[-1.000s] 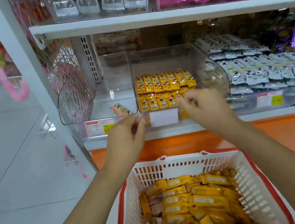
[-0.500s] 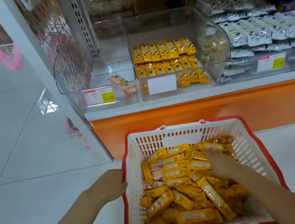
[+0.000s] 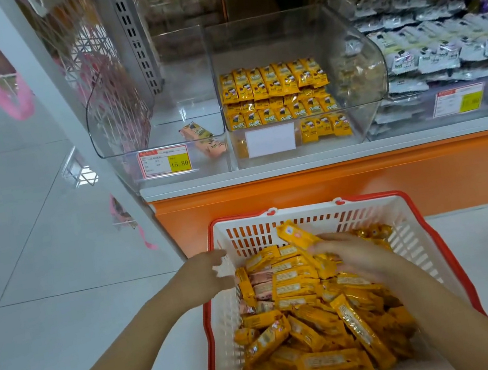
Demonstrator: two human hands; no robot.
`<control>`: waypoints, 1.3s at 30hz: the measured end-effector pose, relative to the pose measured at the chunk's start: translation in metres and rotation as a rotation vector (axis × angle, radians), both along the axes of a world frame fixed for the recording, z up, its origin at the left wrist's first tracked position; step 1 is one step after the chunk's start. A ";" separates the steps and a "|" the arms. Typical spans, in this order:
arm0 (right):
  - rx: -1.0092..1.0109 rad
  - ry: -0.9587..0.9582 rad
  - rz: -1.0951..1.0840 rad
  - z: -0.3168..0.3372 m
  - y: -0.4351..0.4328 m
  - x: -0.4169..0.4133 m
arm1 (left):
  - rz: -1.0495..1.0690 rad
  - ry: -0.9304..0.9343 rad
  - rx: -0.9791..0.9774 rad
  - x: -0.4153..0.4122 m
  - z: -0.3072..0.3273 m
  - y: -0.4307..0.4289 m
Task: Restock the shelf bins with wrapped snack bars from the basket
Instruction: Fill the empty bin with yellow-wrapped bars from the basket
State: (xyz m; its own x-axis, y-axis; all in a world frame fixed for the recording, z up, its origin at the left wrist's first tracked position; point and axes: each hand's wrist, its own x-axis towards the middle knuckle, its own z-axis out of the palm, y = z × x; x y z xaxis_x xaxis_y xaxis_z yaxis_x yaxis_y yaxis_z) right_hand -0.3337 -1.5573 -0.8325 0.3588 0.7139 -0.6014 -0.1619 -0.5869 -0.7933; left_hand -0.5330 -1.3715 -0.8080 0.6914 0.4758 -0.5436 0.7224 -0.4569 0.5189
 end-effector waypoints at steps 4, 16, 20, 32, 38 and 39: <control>0.300 0.691 -0.152 0.025 0.007 -0.016 | 0.139 -0.332 -0.424 0.012 0.018 -0.004; 0.300 0.404 -0.069 0.050 0.007 -0.031 | 0.355 -0.538 -0.723 0.031 0.030 -0.009; 0.292 0.157 -0.006 0.054 0.006 -0.032 | 0.339 -0.504 -0.700 0.040 0.035 -0.014; 0.345 -0.089 -0.166 0.048 0.004 -0.023 | 0.296 -0.462 -0.408 0.061 0.047 -0.022; 0.385 -0.189 -0.023 0.056 -0.002 -0.018 | 0.219 -0.561 -0.365 0.069 0.061 -0.021; 0.393 -0.220 -0.021 0.058 -0.002 -0.019 | 0.211 -0.561 -0.364 0.071 0.064 -0.022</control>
State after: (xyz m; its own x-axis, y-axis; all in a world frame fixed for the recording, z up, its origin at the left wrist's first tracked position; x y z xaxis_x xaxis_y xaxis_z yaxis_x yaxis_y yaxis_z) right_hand -0.3526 -1.5593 -0.7747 0.4644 0.8641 -0.1940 0.0272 -0.2329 -0.9721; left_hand -0.4621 -1.3933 -0.7441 0.8270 0.4864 -0.2820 0.3548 -0.0626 0.9328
